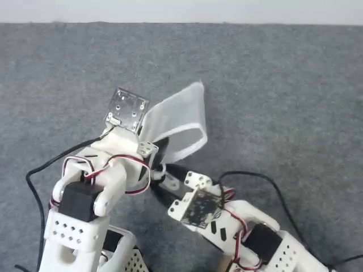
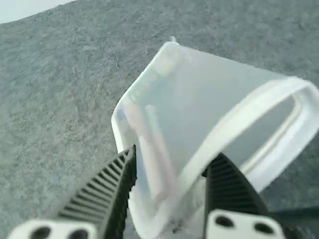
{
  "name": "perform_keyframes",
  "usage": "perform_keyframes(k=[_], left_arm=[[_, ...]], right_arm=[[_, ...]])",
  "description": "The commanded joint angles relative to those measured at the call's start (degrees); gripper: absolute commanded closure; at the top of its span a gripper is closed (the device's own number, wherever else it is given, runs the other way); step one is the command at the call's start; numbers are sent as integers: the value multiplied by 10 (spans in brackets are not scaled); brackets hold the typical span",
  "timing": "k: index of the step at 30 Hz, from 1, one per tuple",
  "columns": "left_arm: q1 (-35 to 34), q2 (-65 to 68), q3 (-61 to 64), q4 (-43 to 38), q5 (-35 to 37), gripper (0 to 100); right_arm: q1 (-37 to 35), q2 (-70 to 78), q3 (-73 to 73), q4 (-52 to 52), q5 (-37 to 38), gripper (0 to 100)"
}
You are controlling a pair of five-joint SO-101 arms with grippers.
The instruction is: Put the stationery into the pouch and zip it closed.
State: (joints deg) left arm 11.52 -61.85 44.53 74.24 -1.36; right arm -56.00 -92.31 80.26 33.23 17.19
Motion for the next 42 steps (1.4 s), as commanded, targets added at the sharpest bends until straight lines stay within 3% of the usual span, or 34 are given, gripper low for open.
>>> perform_keyframes(k=[1,19,22,36,42], left_arm=[[-5,-6,-51,21,-4,798],[-6,-6,-142,113,-5,798],[-4,-6,-138,112,-38,797],[5,-5,-19,-33,-142,796],[85,-5,25,-57,-171,796]], right_arm=[[38,-33,-11,-17,-22,992],[176,-53,-8,-94,-122,992],[192,-56,-9,-94,-135,992],[194,-56,-9,-91,-132,992],[194,-56,-9,-90,-131,992]])
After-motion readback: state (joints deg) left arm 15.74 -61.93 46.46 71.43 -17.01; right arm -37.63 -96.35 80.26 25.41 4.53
